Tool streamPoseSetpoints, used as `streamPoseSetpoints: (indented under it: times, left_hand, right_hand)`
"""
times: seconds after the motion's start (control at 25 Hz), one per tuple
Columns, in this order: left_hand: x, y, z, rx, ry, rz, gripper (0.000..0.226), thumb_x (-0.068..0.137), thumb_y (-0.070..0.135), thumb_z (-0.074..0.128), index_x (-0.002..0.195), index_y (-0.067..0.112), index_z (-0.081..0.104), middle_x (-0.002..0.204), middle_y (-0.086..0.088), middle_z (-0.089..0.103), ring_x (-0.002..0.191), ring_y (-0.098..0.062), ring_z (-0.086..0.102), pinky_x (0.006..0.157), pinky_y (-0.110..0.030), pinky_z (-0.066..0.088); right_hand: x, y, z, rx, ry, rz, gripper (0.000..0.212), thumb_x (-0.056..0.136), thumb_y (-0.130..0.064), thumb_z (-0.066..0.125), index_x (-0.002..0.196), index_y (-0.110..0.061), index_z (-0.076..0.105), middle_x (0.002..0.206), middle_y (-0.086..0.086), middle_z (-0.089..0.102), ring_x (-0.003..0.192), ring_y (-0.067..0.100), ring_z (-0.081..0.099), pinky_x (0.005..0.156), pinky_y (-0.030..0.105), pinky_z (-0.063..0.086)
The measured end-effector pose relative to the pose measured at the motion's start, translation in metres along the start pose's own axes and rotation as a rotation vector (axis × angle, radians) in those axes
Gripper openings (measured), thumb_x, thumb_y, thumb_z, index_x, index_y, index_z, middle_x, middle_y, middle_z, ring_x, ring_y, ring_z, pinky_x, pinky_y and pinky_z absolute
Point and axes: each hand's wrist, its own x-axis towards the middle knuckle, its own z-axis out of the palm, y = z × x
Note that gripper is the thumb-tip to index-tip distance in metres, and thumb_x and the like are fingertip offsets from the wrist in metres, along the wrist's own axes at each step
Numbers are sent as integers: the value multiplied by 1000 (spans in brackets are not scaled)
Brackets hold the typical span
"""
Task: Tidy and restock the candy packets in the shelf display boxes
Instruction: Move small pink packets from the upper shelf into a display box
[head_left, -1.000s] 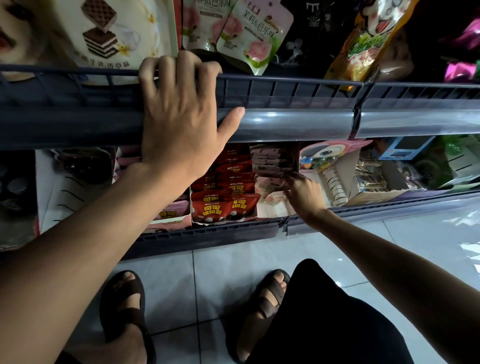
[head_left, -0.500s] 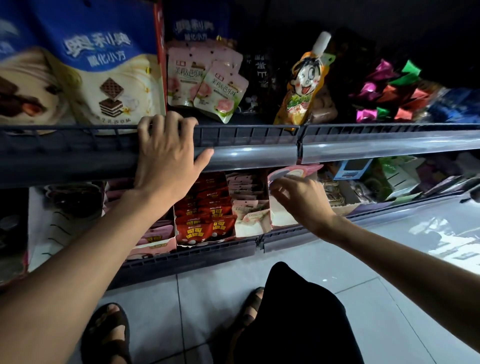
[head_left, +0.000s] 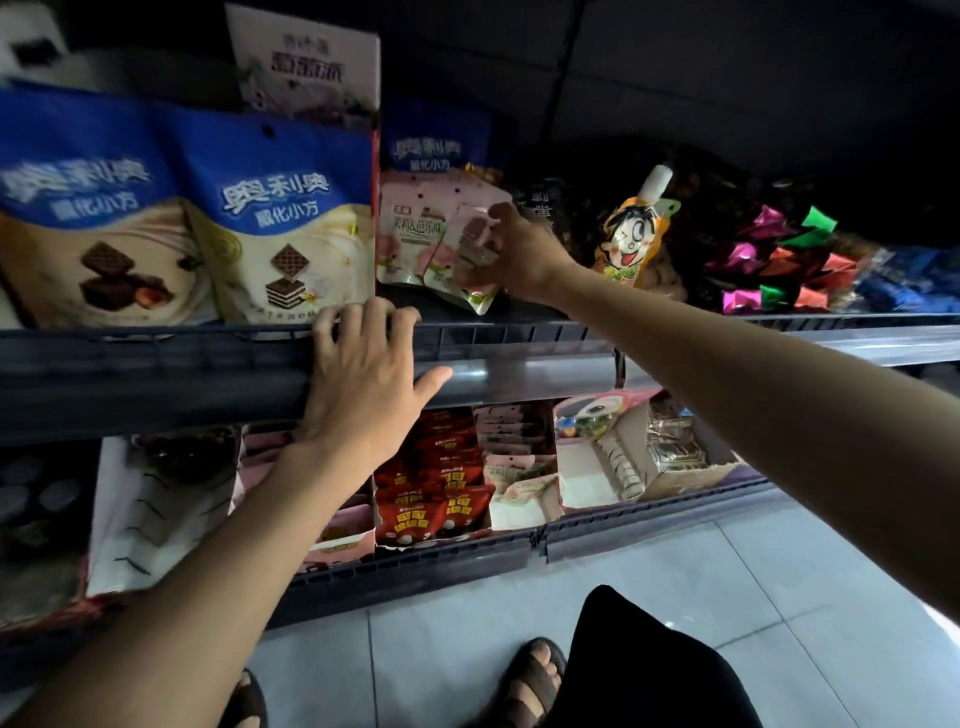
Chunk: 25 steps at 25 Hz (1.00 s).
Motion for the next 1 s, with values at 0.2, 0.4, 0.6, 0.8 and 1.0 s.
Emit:
streamPoseSetpoints:
  times: [0.2, 0.4, 0.6, 0.8, 1.0]
  left_hand:
    - [0, -1, 3, -4, 19, 11, 60, 89, 62, 45, 118, 10, 49, 109, -11, 52, 102, -30, 48, 97, -46, 29]
    - [-1, -1, 3, -9, 23, 9, 59, 88, 61, 47, 117, 10, 50, 108, -10, 52, 101, -29, 48, 97, -46, 28]
    - [-1, 1, -1, -4, 4, -3, 60, 88, 60, 48, 118, 9, 51, 108, -12, 53, 101, -30, 49, 97, -48, 30]
    - [0, 3, -2, -14, 5, -15, 63, 87, 60, 49, 122, 7, 48, 112, -15, 53, 105, -33, 49, 99, -51, 29]
    - [2, 8, 3, -6, 17, 8, 66, 87, 62, 48, 124, 8, 45, 115, -15, 51, 106, -34, 46, 102, -53, 28]
  right_hand:
    - [12, -8, 6, -137, 20, 73, 103, 59, -53, 84, 140, -16, 33, 135, 15, 31, 126, 34, 30, 108, 44, 30]
    - [-5, -11, -6, 36, 228, -23, 68, 68, -29, 85, 124, -9, 52, 121, 10, 44, 103, 23, 47, 88, 33, 45]
    - [-34, -7, -18, 130, 297, -84, 23, 79, -20, 75, 100, -13, 70, 92, 2, 69, 86, 22, 65, 69, 32, 51]
    - [-92, 15, -51, 299, 441, -176, 14, 81, -19, 73, 93, -20, 66, 87, -3, 70, 76, 12, 68, 64, 32, 56]
    - [-166, 78, -8, 274, 154, -97, 11, 85, -12, 71, 95, -16, 71, 80, -13, 66, 65, -9, 61, 56, 5, 43]
